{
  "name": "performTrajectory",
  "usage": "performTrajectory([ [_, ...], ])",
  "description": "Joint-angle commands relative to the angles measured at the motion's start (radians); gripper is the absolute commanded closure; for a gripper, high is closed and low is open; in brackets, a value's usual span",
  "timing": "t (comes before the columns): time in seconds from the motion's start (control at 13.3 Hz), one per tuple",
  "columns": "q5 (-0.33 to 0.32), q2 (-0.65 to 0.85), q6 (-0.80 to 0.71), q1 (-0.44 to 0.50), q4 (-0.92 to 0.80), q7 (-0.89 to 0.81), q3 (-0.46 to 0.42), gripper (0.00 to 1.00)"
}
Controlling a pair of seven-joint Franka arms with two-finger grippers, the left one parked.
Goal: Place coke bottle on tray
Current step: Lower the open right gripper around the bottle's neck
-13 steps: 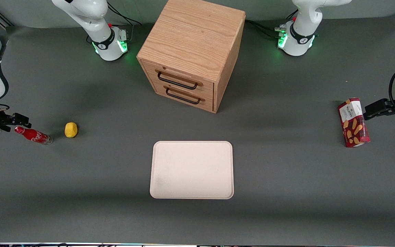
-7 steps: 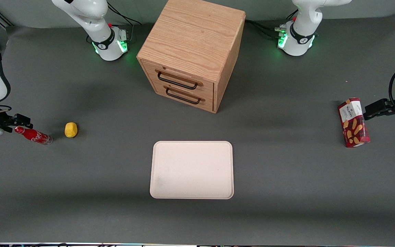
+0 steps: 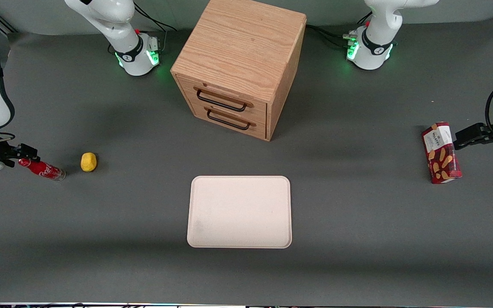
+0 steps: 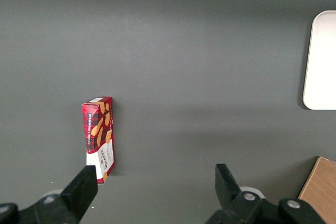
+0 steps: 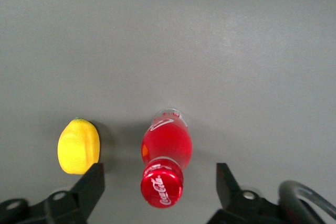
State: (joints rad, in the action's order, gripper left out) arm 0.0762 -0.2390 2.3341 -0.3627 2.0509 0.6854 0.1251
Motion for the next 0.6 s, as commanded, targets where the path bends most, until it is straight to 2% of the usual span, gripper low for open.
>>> performTrajectory([
  [0.0,0.022,0.001,0.004,0.007,0.000,0.037,0.007,0.64],
  [0.08,0.022,0.001,0.004,0.007,0.000,0.055,0.005,0.78],
  [0.23,0.022,0.001,0.004,0.007,0.000,0.060,0.007,0.92],
  [0.38,0.022,0.003,0.004,0.007,0.000,0.062,0.007,1.00],
  [0.53,0.022,0.004,0.002,0.007,-0.002,0.062,0.007,1.00],
])
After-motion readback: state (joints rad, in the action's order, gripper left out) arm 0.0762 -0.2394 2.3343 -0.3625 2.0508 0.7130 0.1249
